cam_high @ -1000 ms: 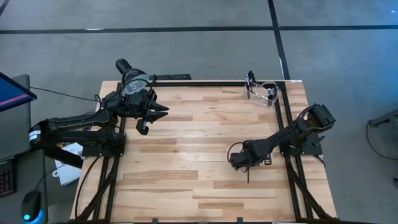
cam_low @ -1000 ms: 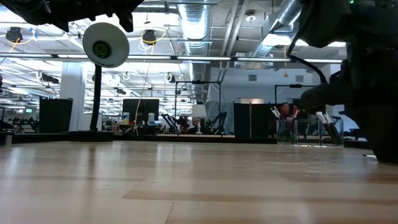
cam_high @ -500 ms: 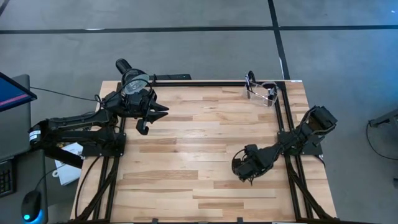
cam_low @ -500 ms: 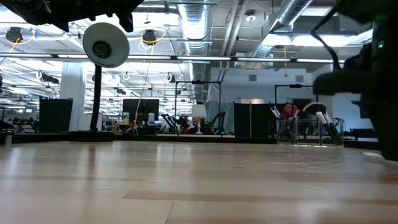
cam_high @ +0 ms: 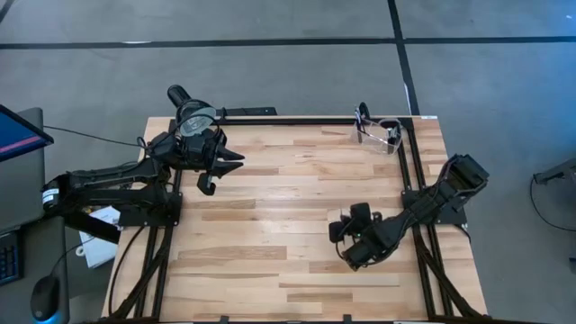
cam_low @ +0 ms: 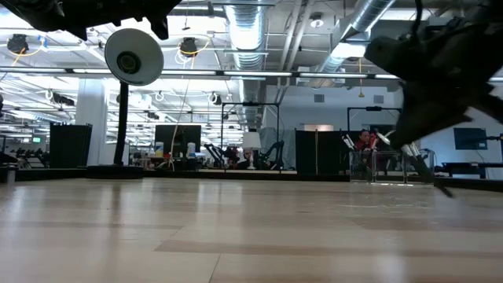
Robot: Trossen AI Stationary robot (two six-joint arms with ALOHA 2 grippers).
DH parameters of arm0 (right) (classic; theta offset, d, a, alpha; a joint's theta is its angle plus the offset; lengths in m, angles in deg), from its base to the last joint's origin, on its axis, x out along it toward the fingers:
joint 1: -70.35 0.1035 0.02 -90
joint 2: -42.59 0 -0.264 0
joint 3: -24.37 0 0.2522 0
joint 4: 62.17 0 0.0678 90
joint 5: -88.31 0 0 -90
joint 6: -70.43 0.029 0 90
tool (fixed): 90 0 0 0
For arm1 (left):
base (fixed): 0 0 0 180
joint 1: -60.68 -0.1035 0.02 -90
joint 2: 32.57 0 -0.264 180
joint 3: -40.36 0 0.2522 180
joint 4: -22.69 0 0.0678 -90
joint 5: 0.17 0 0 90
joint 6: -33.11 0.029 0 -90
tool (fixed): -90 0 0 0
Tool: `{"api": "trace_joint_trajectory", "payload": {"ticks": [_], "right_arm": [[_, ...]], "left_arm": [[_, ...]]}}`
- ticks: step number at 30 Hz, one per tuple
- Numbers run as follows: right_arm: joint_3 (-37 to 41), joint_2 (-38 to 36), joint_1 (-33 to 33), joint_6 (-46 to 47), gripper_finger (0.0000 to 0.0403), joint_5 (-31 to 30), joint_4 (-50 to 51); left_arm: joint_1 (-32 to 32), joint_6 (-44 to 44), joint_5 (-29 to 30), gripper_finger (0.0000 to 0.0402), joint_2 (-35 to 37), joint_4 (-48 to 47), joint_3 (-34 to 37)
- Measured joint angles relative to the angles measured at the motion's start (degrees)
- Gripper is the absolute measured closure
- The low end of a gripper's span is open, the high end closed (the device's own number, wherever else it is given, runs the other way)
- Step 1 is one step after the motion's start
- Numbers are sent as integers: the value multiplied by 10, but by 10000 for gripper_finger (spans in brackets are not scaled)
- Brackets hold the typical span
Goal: Sort items
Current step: Put the liner brush into the transparent organizer
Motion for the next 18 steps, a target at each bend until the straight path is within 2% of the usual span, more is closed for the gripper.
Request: {"api": "trace_joint_trajectory", "payload": {"ticks": [5, 11, 15, 18], "right_arm": [[0, 0, -48, -75, 403, -68, 0], [0, -12, -140, -196, 403, -138, 22], [1, -48, -199, -237, 403, -196, 71], [27, -104, -237, -270, 403, -230, 67]], "left_arm": [[0, 0, 0, 318, 0, 4, 0], [0, -1, 0, 318, 0, 3, 0], [0, 0, 0, 318, 0, 3, 0], [0, 0, 0, 318, 0, 3, 0]]}}
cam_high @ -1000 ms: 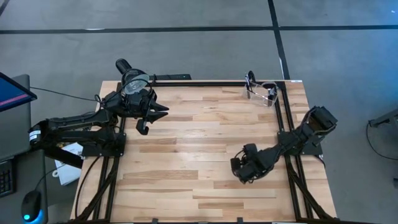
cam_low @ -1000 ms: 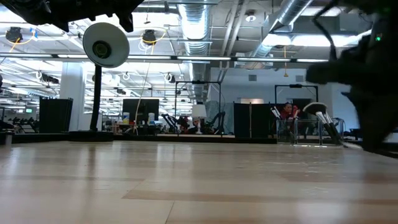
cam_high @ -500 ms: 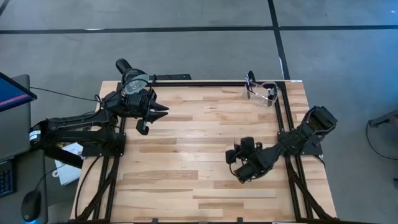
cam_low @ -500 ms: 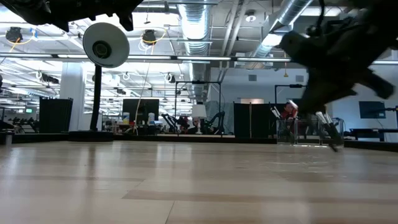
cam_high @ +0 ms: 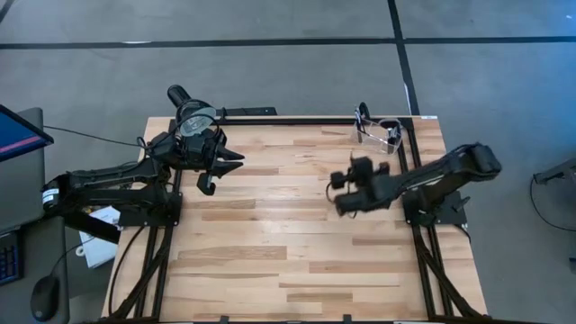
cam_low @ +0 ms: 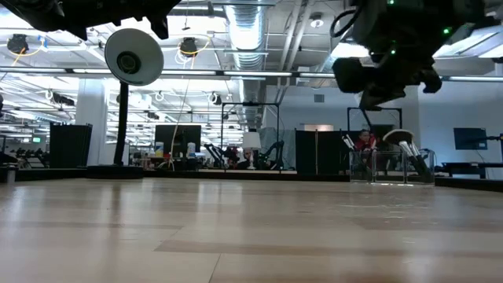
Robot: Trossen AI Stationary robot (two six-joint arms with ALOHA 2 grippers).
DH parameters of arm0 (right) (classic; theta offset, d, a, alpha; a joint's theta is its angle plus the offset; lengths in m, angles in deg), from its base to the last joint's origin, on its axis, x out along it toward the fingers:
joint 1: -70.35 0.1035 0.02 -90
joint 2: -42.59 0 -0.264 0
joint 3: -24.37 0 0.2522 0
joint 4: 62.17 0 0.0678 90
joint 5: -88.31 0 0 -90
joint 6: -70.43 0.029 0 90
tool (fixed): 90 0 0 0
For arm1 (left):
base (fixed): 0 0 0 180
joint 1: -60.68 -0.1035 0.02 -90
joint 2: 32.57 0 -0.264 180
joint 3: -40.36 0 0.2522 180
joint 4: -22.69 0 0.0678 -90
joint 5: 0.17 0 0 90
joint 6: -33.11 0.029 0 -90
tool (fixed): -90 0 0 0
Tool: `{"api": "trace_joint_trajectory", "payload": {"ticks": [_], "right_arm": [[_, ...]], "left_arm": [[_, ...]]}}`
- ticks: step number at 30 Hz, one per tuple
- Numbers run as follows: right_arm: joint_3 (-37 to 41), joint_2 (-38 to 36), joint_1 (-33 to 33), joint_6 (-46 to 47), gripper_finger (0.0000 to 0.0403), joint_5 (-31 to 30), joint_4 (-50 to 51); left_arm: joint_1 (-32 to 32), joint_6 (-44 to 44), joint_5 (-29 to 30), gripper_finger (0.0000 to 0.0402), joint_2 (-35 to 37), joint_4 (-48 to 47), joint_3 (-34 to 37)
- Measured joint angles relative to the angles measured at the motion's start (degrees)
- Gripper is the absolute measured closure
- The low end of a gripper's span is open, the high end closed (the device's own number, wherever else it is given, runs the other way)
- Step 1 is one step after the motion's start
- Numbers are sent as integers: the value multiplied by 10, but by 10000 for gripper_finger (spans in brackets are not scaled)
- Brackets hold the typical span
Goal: Sort items
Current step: Put the liner brush into the transparent organizer
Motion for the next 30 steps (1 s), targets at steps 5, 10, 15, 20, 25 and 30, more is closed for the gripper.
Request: {"api": "trace_joint_trajectory", "payload": {"ticks": [5, 10, 15, 20, 25, 30], "right_arm": [[86, -117, -47, -153, 403, -24, -139], [186, -213, -114, -450, 403, 33, -430], [237, -263, -229, -654, 403, 131, -597], [242, -258, -363, -759, 403, 283, -684], [242, -223, -462, -797, 403, 379, -743], [242, -196, -503, -803, 403, 415, -760]], "left_arm": [[0, 0, 0, 318, 0, -12, 0], [0, 0, 0, 318, 0, -13, 0], [0, 0, 0, 318, -3, -19, 0], [0, -1, 6, 318, -33, -28, 0], [0, -1, 18, 318, -86, -29, 0], [0, 2, 20, 318, -110, -29, 0]]}}
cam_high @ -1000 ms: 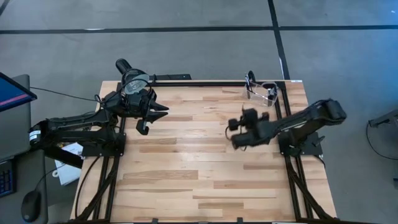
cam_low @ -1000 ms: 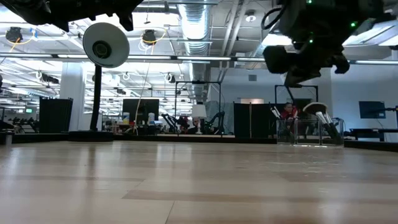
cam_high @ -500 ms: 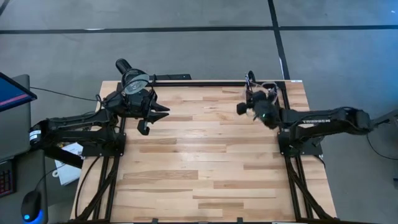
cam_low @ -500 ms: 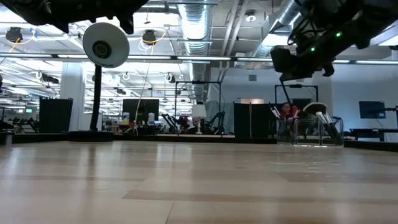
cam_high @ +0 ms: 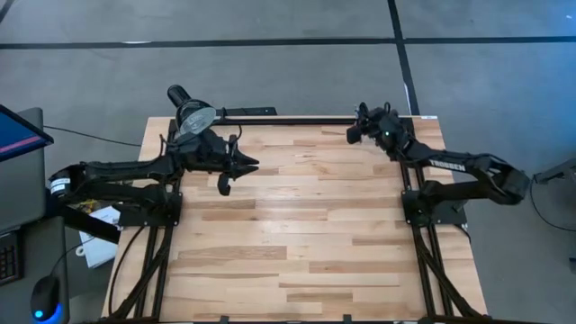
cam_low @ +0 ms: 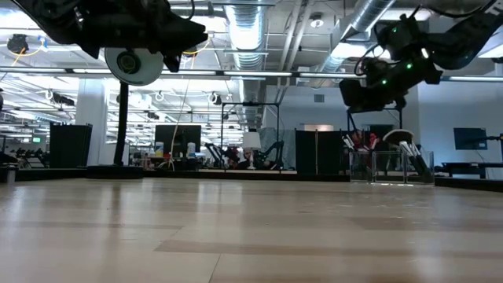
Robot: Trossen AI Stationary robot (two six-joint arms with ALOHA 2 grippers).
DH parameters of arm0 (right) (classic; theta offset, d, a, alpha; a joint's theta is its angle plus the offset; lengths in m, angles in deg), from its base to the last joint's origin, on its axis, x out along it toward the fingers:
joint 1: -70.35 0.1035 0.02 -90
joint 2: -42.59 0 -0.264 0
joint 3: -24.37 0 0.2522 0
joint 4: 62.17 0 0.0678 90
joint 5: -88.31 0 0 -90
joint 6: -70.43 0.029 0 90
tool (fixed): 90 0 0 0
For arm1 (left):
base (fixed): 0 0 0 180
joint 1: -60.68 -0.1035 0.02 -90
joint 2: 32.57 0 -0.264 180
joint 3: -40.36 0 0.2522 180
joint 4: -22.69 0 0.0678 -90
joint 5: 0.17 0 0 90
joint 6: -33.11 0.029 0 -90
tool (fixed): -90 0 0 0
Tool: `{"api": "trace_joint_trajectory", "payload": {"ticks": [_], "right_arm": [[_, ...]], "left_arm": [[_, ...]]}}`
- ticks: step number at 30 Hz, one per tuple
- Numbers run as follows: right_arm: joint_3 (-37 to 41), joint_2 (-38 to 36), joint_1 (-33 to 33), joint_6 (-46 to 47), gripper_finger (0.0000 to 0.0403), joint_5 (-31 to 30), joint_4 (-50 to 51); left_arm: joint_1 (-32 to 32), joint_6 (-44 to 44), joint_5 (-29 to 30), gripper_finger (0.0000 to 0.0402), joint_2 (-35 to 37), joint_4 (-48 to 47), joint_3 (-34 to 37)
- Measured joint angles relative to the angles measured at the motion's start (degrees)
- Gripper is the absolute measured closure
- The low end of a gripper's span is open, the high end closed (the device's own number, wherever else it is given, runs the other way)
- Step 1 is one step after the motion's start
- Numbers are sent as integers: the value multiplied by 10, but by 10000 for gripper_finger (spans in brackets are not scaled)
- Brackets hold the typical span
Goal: Sort items
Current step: Put the liner brush into the transparent organizer
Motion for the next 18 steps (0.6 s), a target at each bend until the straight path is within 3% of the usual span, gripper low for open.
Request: {"api": "trace_joint_trajectory", "payload": {"ticks": [18], "right_arm": [[0, 125, -57, -1, 403, 53, -148]], "left_arm": [[-1, 41, 6, 318, 5, 9, 0]]}}
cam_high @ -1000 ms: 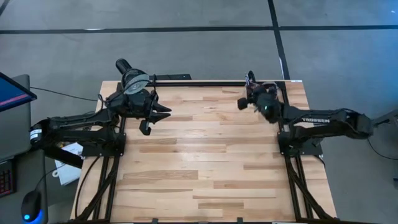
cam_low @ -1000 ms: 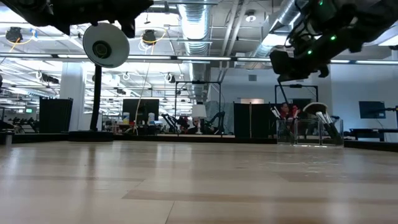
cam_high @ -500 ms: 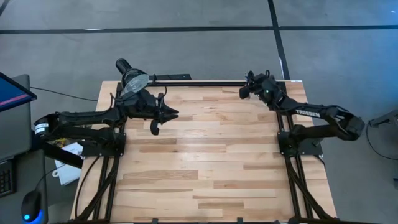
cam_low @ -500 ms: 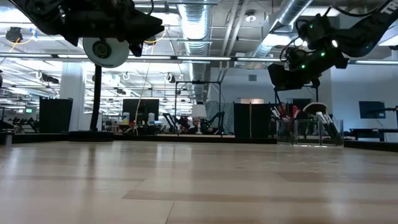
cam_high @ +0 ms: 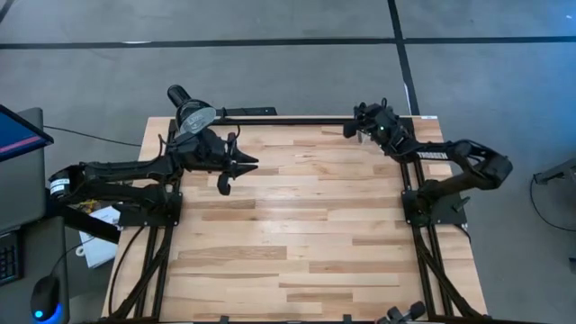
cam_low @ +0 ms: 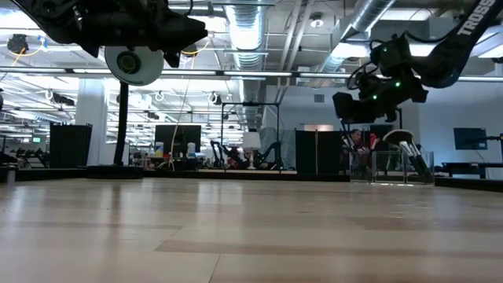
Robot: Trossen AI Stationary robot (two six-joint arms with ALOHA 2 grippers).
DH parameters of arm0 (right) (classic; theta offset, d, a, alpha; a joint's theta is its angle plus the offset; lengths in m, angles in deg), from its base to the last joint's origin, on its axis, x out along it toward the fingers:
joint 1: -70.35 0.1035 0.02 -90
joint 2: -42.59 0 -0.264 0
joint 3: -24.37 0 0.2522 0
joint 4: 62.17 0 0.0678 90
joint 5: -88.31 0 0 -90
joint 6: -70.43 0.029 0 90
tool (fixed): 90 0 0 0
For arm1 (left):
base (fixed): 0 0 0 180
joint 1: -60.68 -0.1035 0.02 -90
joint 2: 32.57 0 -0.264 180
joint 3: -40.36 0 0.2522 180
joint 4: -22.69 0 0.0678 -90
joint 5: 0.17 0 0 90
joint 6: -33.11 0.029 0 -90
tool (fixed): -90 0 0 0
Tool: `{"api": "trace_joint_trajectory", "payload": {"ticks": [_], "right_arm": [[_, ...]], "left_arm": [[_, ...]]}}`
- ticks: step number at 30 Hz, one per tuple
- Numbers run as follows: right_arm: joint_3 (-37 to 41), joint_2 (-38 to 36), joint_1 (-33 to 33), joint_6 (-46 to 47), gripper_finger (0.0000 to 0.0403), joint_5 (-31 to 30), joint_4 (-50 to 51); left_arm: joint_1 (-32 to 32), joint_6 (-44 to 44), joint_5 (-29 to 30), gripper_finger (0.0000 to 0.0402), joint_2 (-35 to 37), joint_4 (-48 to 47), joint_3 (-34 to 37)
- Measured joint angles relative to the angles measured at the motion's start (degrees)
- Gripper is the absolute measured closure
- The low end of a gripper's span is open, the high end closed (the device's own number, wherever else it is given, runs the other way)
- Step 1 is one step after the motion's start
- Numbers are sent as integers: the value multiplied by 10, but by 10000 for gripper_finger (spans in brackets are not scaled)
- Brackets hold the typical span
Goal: Sort items
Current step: Put the liner brush into the transparent organizer, then return to Home Position
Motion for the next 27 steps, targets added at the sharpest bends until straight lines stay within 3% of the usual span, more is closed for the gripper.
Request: {"api": "trace_joint_trajectory", "payload": {"ticks": [14, 27], "right_arm": [[0, 31, 1, 42, 403, -5, 13], [0, -47, 2, 56, 403, -6, 143]], "left_arm": [[-20, 2, 0, 318, 0, 3, 0], [-20, 1, 0, 318, 0, 3, 0]]}}
